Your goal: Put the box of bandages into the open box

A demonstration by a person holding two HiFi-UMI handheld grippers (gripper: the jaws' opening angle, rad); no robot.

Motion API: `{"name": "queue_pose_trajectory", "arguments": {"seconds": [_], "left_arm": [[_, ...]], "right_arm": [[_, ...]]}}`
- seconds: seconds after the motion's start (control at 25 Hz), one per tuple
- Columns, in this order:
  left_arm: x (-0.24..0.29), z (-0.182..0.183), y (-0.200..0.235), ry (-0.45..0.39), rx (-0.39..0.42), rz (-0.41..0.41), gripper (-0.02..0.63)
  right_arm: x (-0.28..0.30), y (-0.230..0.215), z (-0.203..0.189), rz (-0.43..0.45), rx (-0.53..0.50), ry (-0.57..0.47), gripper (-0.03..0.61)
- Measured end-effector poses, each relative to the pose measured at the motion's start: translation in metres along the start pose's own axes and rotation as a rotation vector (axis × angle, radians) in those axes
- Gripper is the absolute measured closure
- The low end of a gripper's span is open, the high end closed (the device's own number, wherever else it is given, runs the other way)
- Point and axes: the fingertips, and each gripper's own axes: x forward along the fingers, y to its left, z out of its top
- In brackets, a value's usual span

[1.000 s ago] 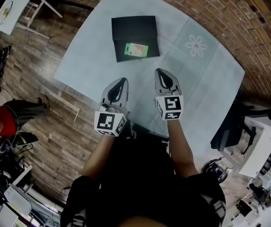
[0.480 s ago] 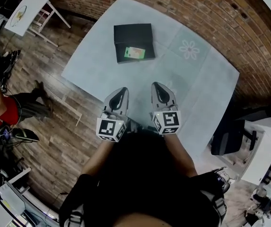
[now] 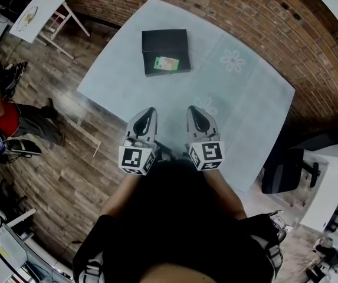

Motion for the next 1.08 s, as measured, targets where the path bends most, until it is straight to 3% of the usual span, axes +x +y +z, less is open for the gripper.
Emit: {"name": "queue_pose_trajectory", "arguments": {"seconds": [1.08], "left_arm": [[-0.0063,0.0004,-0.0005,-0.004,-0.004,-0.014,0.577]], "right_arm": [[-0.0043,0.009,0.001,0.011,-0.008,0.001,0.552]]}}
